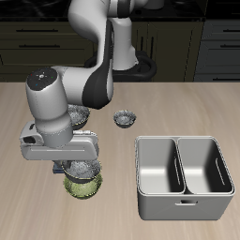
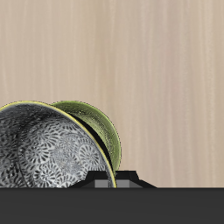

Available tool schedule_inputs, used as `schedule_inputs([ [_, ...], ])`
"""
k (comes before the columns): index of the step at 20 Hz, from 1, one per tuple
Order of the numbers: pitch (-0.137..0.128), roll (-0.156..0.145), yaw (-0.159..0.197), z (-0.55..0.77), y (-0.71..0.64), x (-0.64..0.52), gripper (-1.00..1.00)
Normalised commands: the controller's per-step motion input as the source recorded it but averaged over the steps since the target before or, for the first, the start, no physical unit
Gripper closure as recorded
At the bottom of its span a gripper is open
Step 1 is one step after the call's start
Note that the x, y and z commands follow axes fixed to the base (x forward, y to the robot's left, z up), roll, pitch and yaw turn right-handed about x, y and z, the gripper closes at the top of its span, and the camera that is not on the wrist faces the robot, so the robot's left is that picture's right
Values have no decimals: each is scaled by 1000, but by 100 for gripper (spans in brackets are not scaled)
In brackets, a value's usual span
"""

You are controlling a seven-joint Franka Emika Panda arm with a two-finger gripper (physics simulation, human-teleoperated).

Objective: Stack middle-sized black bowl on the green bowl

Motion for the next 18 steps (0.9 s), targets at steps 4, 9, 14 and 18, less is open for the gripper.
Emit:
schedule_inputs([
  [4,39,-31,15,-286,-1,59,100],
  [9,48,-58,51,-208,0,18,-100],
  [14,0,9,20,-3,57,-70,-100],
  [18,-61,10,-6,378,106,-208,-100],
])
